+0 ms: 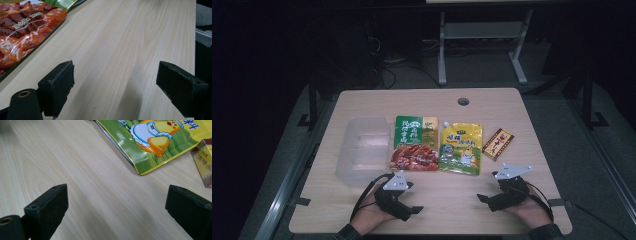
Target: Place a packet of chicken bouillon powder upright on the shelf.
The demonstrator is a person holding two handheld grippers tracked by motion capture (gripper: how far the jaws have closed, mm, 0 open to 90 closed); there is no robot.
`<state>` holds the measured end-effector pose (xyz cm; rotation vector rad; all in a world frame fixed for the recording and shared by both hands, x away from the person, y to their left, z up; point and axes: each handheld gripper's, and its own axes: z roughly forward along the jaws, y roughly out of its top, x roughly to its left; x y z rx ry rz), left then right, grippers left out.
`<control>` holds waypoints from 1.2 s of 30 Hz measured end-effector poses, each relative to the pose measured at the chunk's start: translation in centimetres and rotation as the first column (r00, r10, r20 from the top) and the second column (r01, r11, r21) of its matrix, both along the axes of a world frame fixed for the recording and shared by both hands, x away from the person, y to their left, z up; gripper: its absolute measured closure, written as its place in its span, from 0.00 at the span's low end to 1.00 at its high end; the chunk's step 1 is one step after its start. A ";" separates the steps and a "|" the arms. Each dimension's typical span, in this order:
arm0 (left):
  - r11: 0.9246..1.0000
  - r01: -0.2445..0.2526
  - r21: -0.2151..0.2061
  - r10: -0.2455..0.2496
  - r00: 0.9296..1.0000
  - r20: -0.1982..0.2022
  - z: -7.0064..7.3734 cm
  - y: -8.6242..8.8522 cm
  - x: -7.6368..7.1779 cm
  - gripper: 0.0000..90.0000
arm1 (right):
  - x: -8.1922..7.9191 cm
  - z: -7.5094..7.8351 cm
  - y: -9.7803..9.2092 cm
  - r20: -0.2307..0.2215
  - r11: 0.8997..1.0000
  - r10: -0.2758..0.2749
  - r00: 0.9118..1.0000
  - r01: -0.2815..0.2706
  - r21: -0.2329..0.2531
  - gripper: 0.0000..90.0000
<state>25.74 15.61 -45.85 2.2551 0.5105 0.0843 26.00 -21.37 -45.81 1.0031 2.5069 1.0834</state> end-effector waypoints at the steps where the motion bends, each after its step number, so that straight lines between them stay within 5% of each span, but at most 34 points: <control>1: 1.000 0.000 -0.003 0.000 1.000 -0.001 0.0 0.0 0.0 0.16 | 0.0 0.1 0.0 -0.002 1.000 0.007 1.000 -0.007 -0.001 0.05; 13: 1.000 0.007 -0.015 -0.007 1.000 -0.015 0.1 0.0 0.0 0.16 | 1.5 1.1 0.9 -0.032 1.000 0.026 0.999 -0.025 0.018 0.19; 21: 1.000 0.002 -0.012 -0.002 1.000 -0.005 0.1 0.3 -0.3 0.16 | 2.3 2.3 1.4 -0.038 0.998 0.027 0.999 -0.025 0.066 0.43; 24: 1.000 -0.004 -0.013 0.004 1.000 -0.006 0.2 0.4 -0.1 0.16 | 3.0 2.9 1.7 -0.015 0.998 0.028 0.999 -0.027 0.064 0.64; 32: 1.000 0.009 -0.018 -0.009 1.000 -0.011 0.2 0.3 0.0 0.16 | 5.4 3.6 2.5 -0.013 0.997 0.021 1.000 -0.020 0.075 0.95; 36: 1.000 0.007 -0.016 -0.007 1.000 -0.012 0.1 0.2 0.0 0.16 | 6.8 3.6 3.2 -0.020 0.997 0.023 1.000 -0.022 0.071 1.00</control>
